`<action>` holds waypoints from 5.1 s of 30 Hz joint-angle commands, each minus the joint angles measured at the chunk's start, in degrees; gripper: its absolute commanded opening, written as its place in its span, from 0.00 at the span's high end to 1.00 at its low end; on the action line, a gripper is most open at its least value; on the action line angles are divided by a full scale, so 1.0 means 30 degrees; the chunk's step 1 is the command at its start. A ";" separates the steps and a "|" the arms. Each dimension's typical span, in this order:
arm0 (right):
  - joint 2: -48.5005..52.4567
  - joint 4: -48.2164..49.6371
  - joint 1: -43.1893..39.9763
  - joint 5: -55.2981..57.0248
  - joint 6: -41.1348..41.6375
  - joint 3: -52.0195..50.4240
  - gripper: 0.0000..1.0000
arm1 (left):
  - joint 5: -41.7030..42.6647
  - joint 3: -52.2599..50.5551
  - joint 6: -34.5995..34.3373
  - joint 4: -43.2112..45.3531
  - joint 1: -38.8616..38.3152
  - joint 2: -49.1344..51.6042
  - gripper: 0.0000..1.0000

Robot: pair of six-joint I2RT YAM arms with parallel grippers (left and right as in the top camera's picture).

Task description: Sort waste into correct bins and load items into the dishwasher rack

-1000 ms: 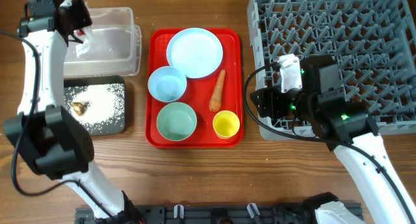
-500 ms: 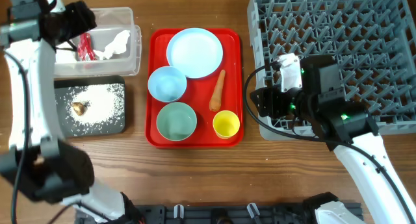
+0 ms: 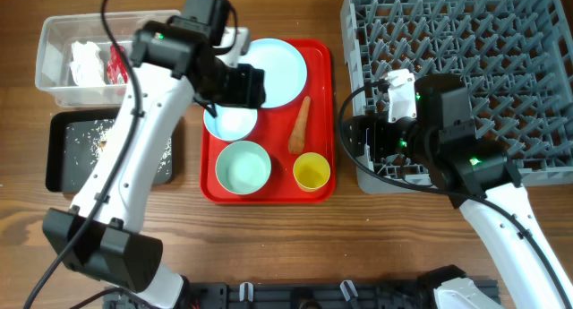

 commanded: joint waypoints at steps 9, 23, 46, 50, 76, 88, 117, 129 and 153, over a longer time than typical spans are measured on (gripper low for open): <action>-0.0058 -0.1049 -0.0044 0.2280 0.2892 0.0306 0.09 | -0.1479 -0.3985 -0.2361 0.7956 -0.5027 0.4080 0.25; -0.0051 -0.1639 -0.0036 0.2280 0.2739 0.0306 0.08 | -0.2477 -0.4000 -0.3759 0.9005 -0.5238 0.8990 0.55; 0.0095 -0.0612 -0.0036 0.2725 0.2688 0.0306 0.08 | -0.2477 -0.0612 -0.4779 0.2929 -0.2433 0.0612 0.96; 0.0131 -0.0612 -0.0036 0.2718 0.2688 0.0306 0.08 | -0.2477 -0.0612 -0.5348 -0.0386 0.1195 -0.0452 0.96; 0.0131 -0.0787 -0.0036 0.2718 0.2688 0.0306 0.08 | -0.2805 -1.2422 -1.0965 0.8444 1.4069 -0.0546 0.43; 0.0131 -0.0648 -0.0036 0.2718 0.2681 0.0306 0.06 | 0.2186 -0.9260 -0.2149 0.7533 0.4116 -0.5340 0.28; 0.0131 -0.0087 -0.0036 0.0641 0.2178 0.0306 0.06 | 1.3158 -0.5479 -0.3555 0.7038 0.2812 -0.1770 0.96; 0.2586 1.2225 -0.0036 -1.3559 0.3402 -0.1603 0.05 | 1.8484 -0.5508 0.0459 0.6972 0.2994 -0.1479 0.96; 0.3585 1.8032 -0.1290 -1.6844 0.4699 -0.1603 0.53 | 1.7668 -0.5508 0.0984 0.5974 0.2994 -0.1443 0.90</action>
